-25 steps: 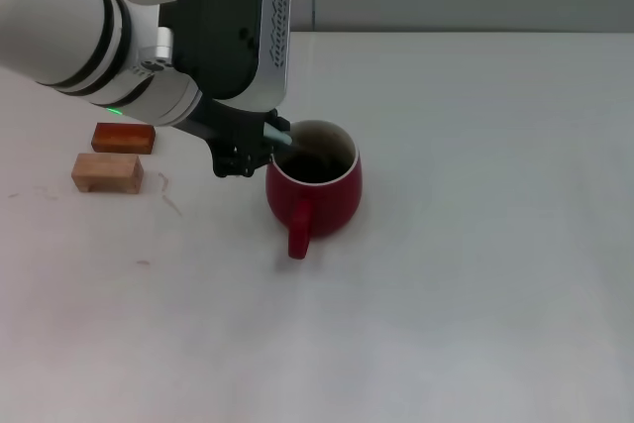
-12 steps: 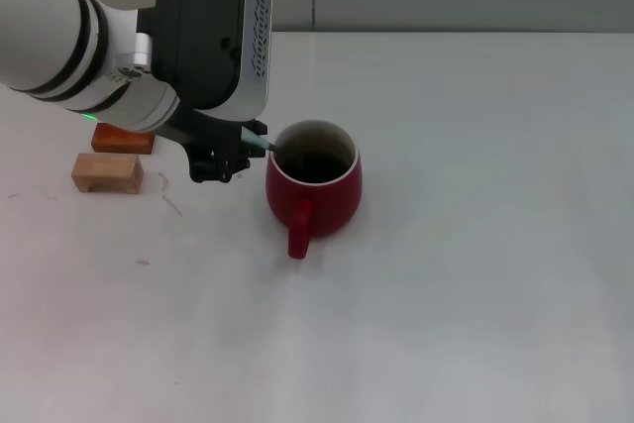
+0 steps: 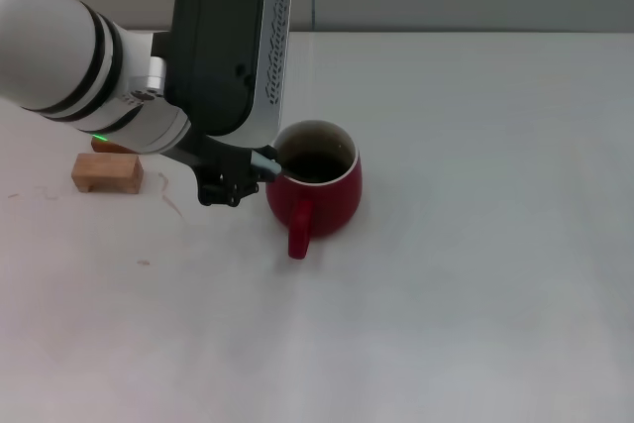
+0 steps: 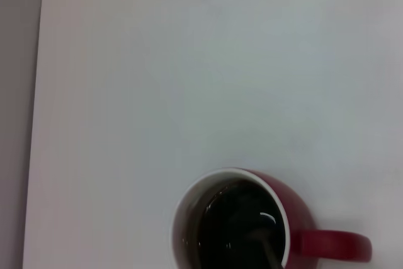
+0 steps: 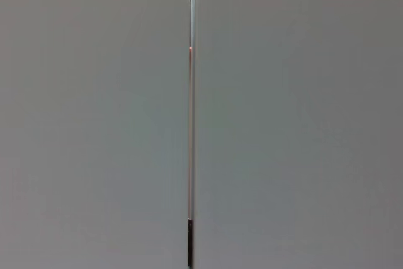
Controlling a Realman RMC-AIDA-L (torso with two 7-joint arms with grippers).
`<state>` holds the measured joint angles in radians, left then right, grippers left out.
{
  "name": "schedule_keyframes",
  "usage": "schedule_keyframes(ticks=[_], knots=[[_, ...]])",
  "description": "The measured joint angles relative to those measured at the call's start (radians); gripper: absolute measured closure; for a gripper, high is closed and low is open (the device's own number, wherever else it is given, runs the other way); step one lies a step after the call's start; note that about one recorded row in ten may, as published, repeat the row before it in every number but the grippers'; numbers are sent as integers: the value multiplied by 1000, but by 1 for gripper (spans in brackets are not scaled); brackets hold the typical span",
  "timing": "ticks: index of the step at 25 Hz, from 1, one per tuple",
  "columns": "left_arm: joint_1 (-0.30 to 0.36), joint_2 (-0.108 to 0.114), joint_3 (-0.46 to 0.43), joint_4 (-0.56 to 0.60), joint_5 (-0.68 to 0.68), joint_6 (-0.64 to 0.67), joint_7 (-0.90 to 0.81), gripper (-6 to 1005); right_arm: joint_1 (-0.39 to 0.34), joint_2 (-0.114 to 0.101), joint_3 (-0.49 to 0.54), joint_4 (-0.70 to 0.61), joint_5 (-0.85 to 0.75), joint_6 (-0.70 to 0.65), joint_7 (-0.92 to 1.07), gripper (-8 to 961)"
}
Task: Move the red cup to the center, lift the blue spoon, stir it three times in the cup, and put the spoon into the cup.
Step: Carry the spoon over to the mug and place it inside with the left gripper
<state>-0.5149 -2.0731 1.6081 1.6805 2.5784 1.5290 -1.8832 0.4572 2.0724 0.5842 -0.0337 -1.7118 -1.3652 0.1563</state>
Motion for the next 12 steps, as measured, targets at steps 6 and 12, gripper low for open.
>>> schedule_keyframes(ticks=[6,12], knots=[[0,1,-7,1,-56,-43,0,833,0,0,-1,0,0,0,0,306],[14,2,4,-18,-55,-119,0,833,-1,0,-1,0,-2,0,0,307]])
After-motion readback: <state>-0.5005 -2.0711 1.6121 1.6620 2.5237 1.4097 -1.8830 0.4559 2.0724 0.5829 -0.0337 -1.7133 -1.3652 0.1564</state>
